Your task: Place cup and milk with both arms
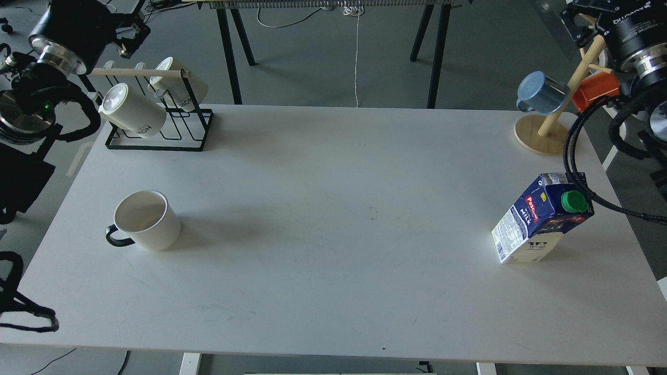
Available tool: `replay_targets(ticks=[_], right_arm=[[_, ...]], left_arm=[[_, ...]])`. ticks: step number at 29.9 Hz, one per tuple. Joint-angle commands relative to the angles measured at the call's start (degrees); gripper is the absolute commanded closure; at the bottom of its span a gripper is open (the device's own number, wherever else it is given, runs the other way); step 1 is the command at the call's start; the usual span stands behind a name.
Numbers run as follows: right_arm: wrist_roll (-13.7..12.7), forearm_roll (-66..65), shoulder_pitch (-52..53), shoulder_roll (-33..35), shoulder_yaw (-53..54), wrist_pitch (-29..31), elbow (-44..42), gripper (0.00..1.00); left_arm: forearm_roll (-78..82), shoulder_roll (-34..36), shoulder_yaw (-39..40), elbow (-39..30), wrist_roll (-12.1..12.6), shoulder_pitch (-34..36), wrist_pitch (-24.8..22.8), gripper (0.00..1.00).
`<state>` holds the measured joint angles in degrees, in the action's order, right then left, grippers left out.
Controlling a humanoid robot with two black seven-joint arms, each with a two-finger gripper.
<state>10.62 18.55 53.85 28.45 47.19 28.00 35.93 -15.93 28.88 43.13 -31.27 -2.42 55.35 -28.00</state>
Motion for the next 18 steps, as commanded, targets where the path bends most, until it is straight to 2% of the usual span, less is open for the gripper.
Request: replay_targets(ticks=[1, 7, 9, 14, 18], right_arm=[[0.02, -0.01, 0.38, -0.15, -0.08, 0.0, -0.07, 0.0], [0.11, -0.01, 0.73, -0.15, -0.08, 0.0, -0.07, 0.0], [0.11, -0.01, 0.73, -0.15, -0.08, 0.0, 0.01, 0.0], [0.11, -0.09, 0.65, -0.15, 0.01, 0.0, 0.36, 0.0], [0.11, -0.09, 0.73, 0.2, 0.01, 0.0, 0.54, 0.0]], left_arm=[[0.03, -0.14, -0.68, -0.02, -0.04, -0.07, 0.0, 0.0], [0.11, 0.3, -1.38, -0.02, 0.75, 0.11, 0.0, 0.0], [0.64, 1.09, -4.18, -0.28, 0.84, 0.37, 0.0, 0.0], [3.71, 6.88, -7.19, -1.6, 0.05, 1.16, 0.0, 0.0], [14.58, 10.75, -7.19, -4.84, -0.22, 0.99, 0.0, 0.0]])
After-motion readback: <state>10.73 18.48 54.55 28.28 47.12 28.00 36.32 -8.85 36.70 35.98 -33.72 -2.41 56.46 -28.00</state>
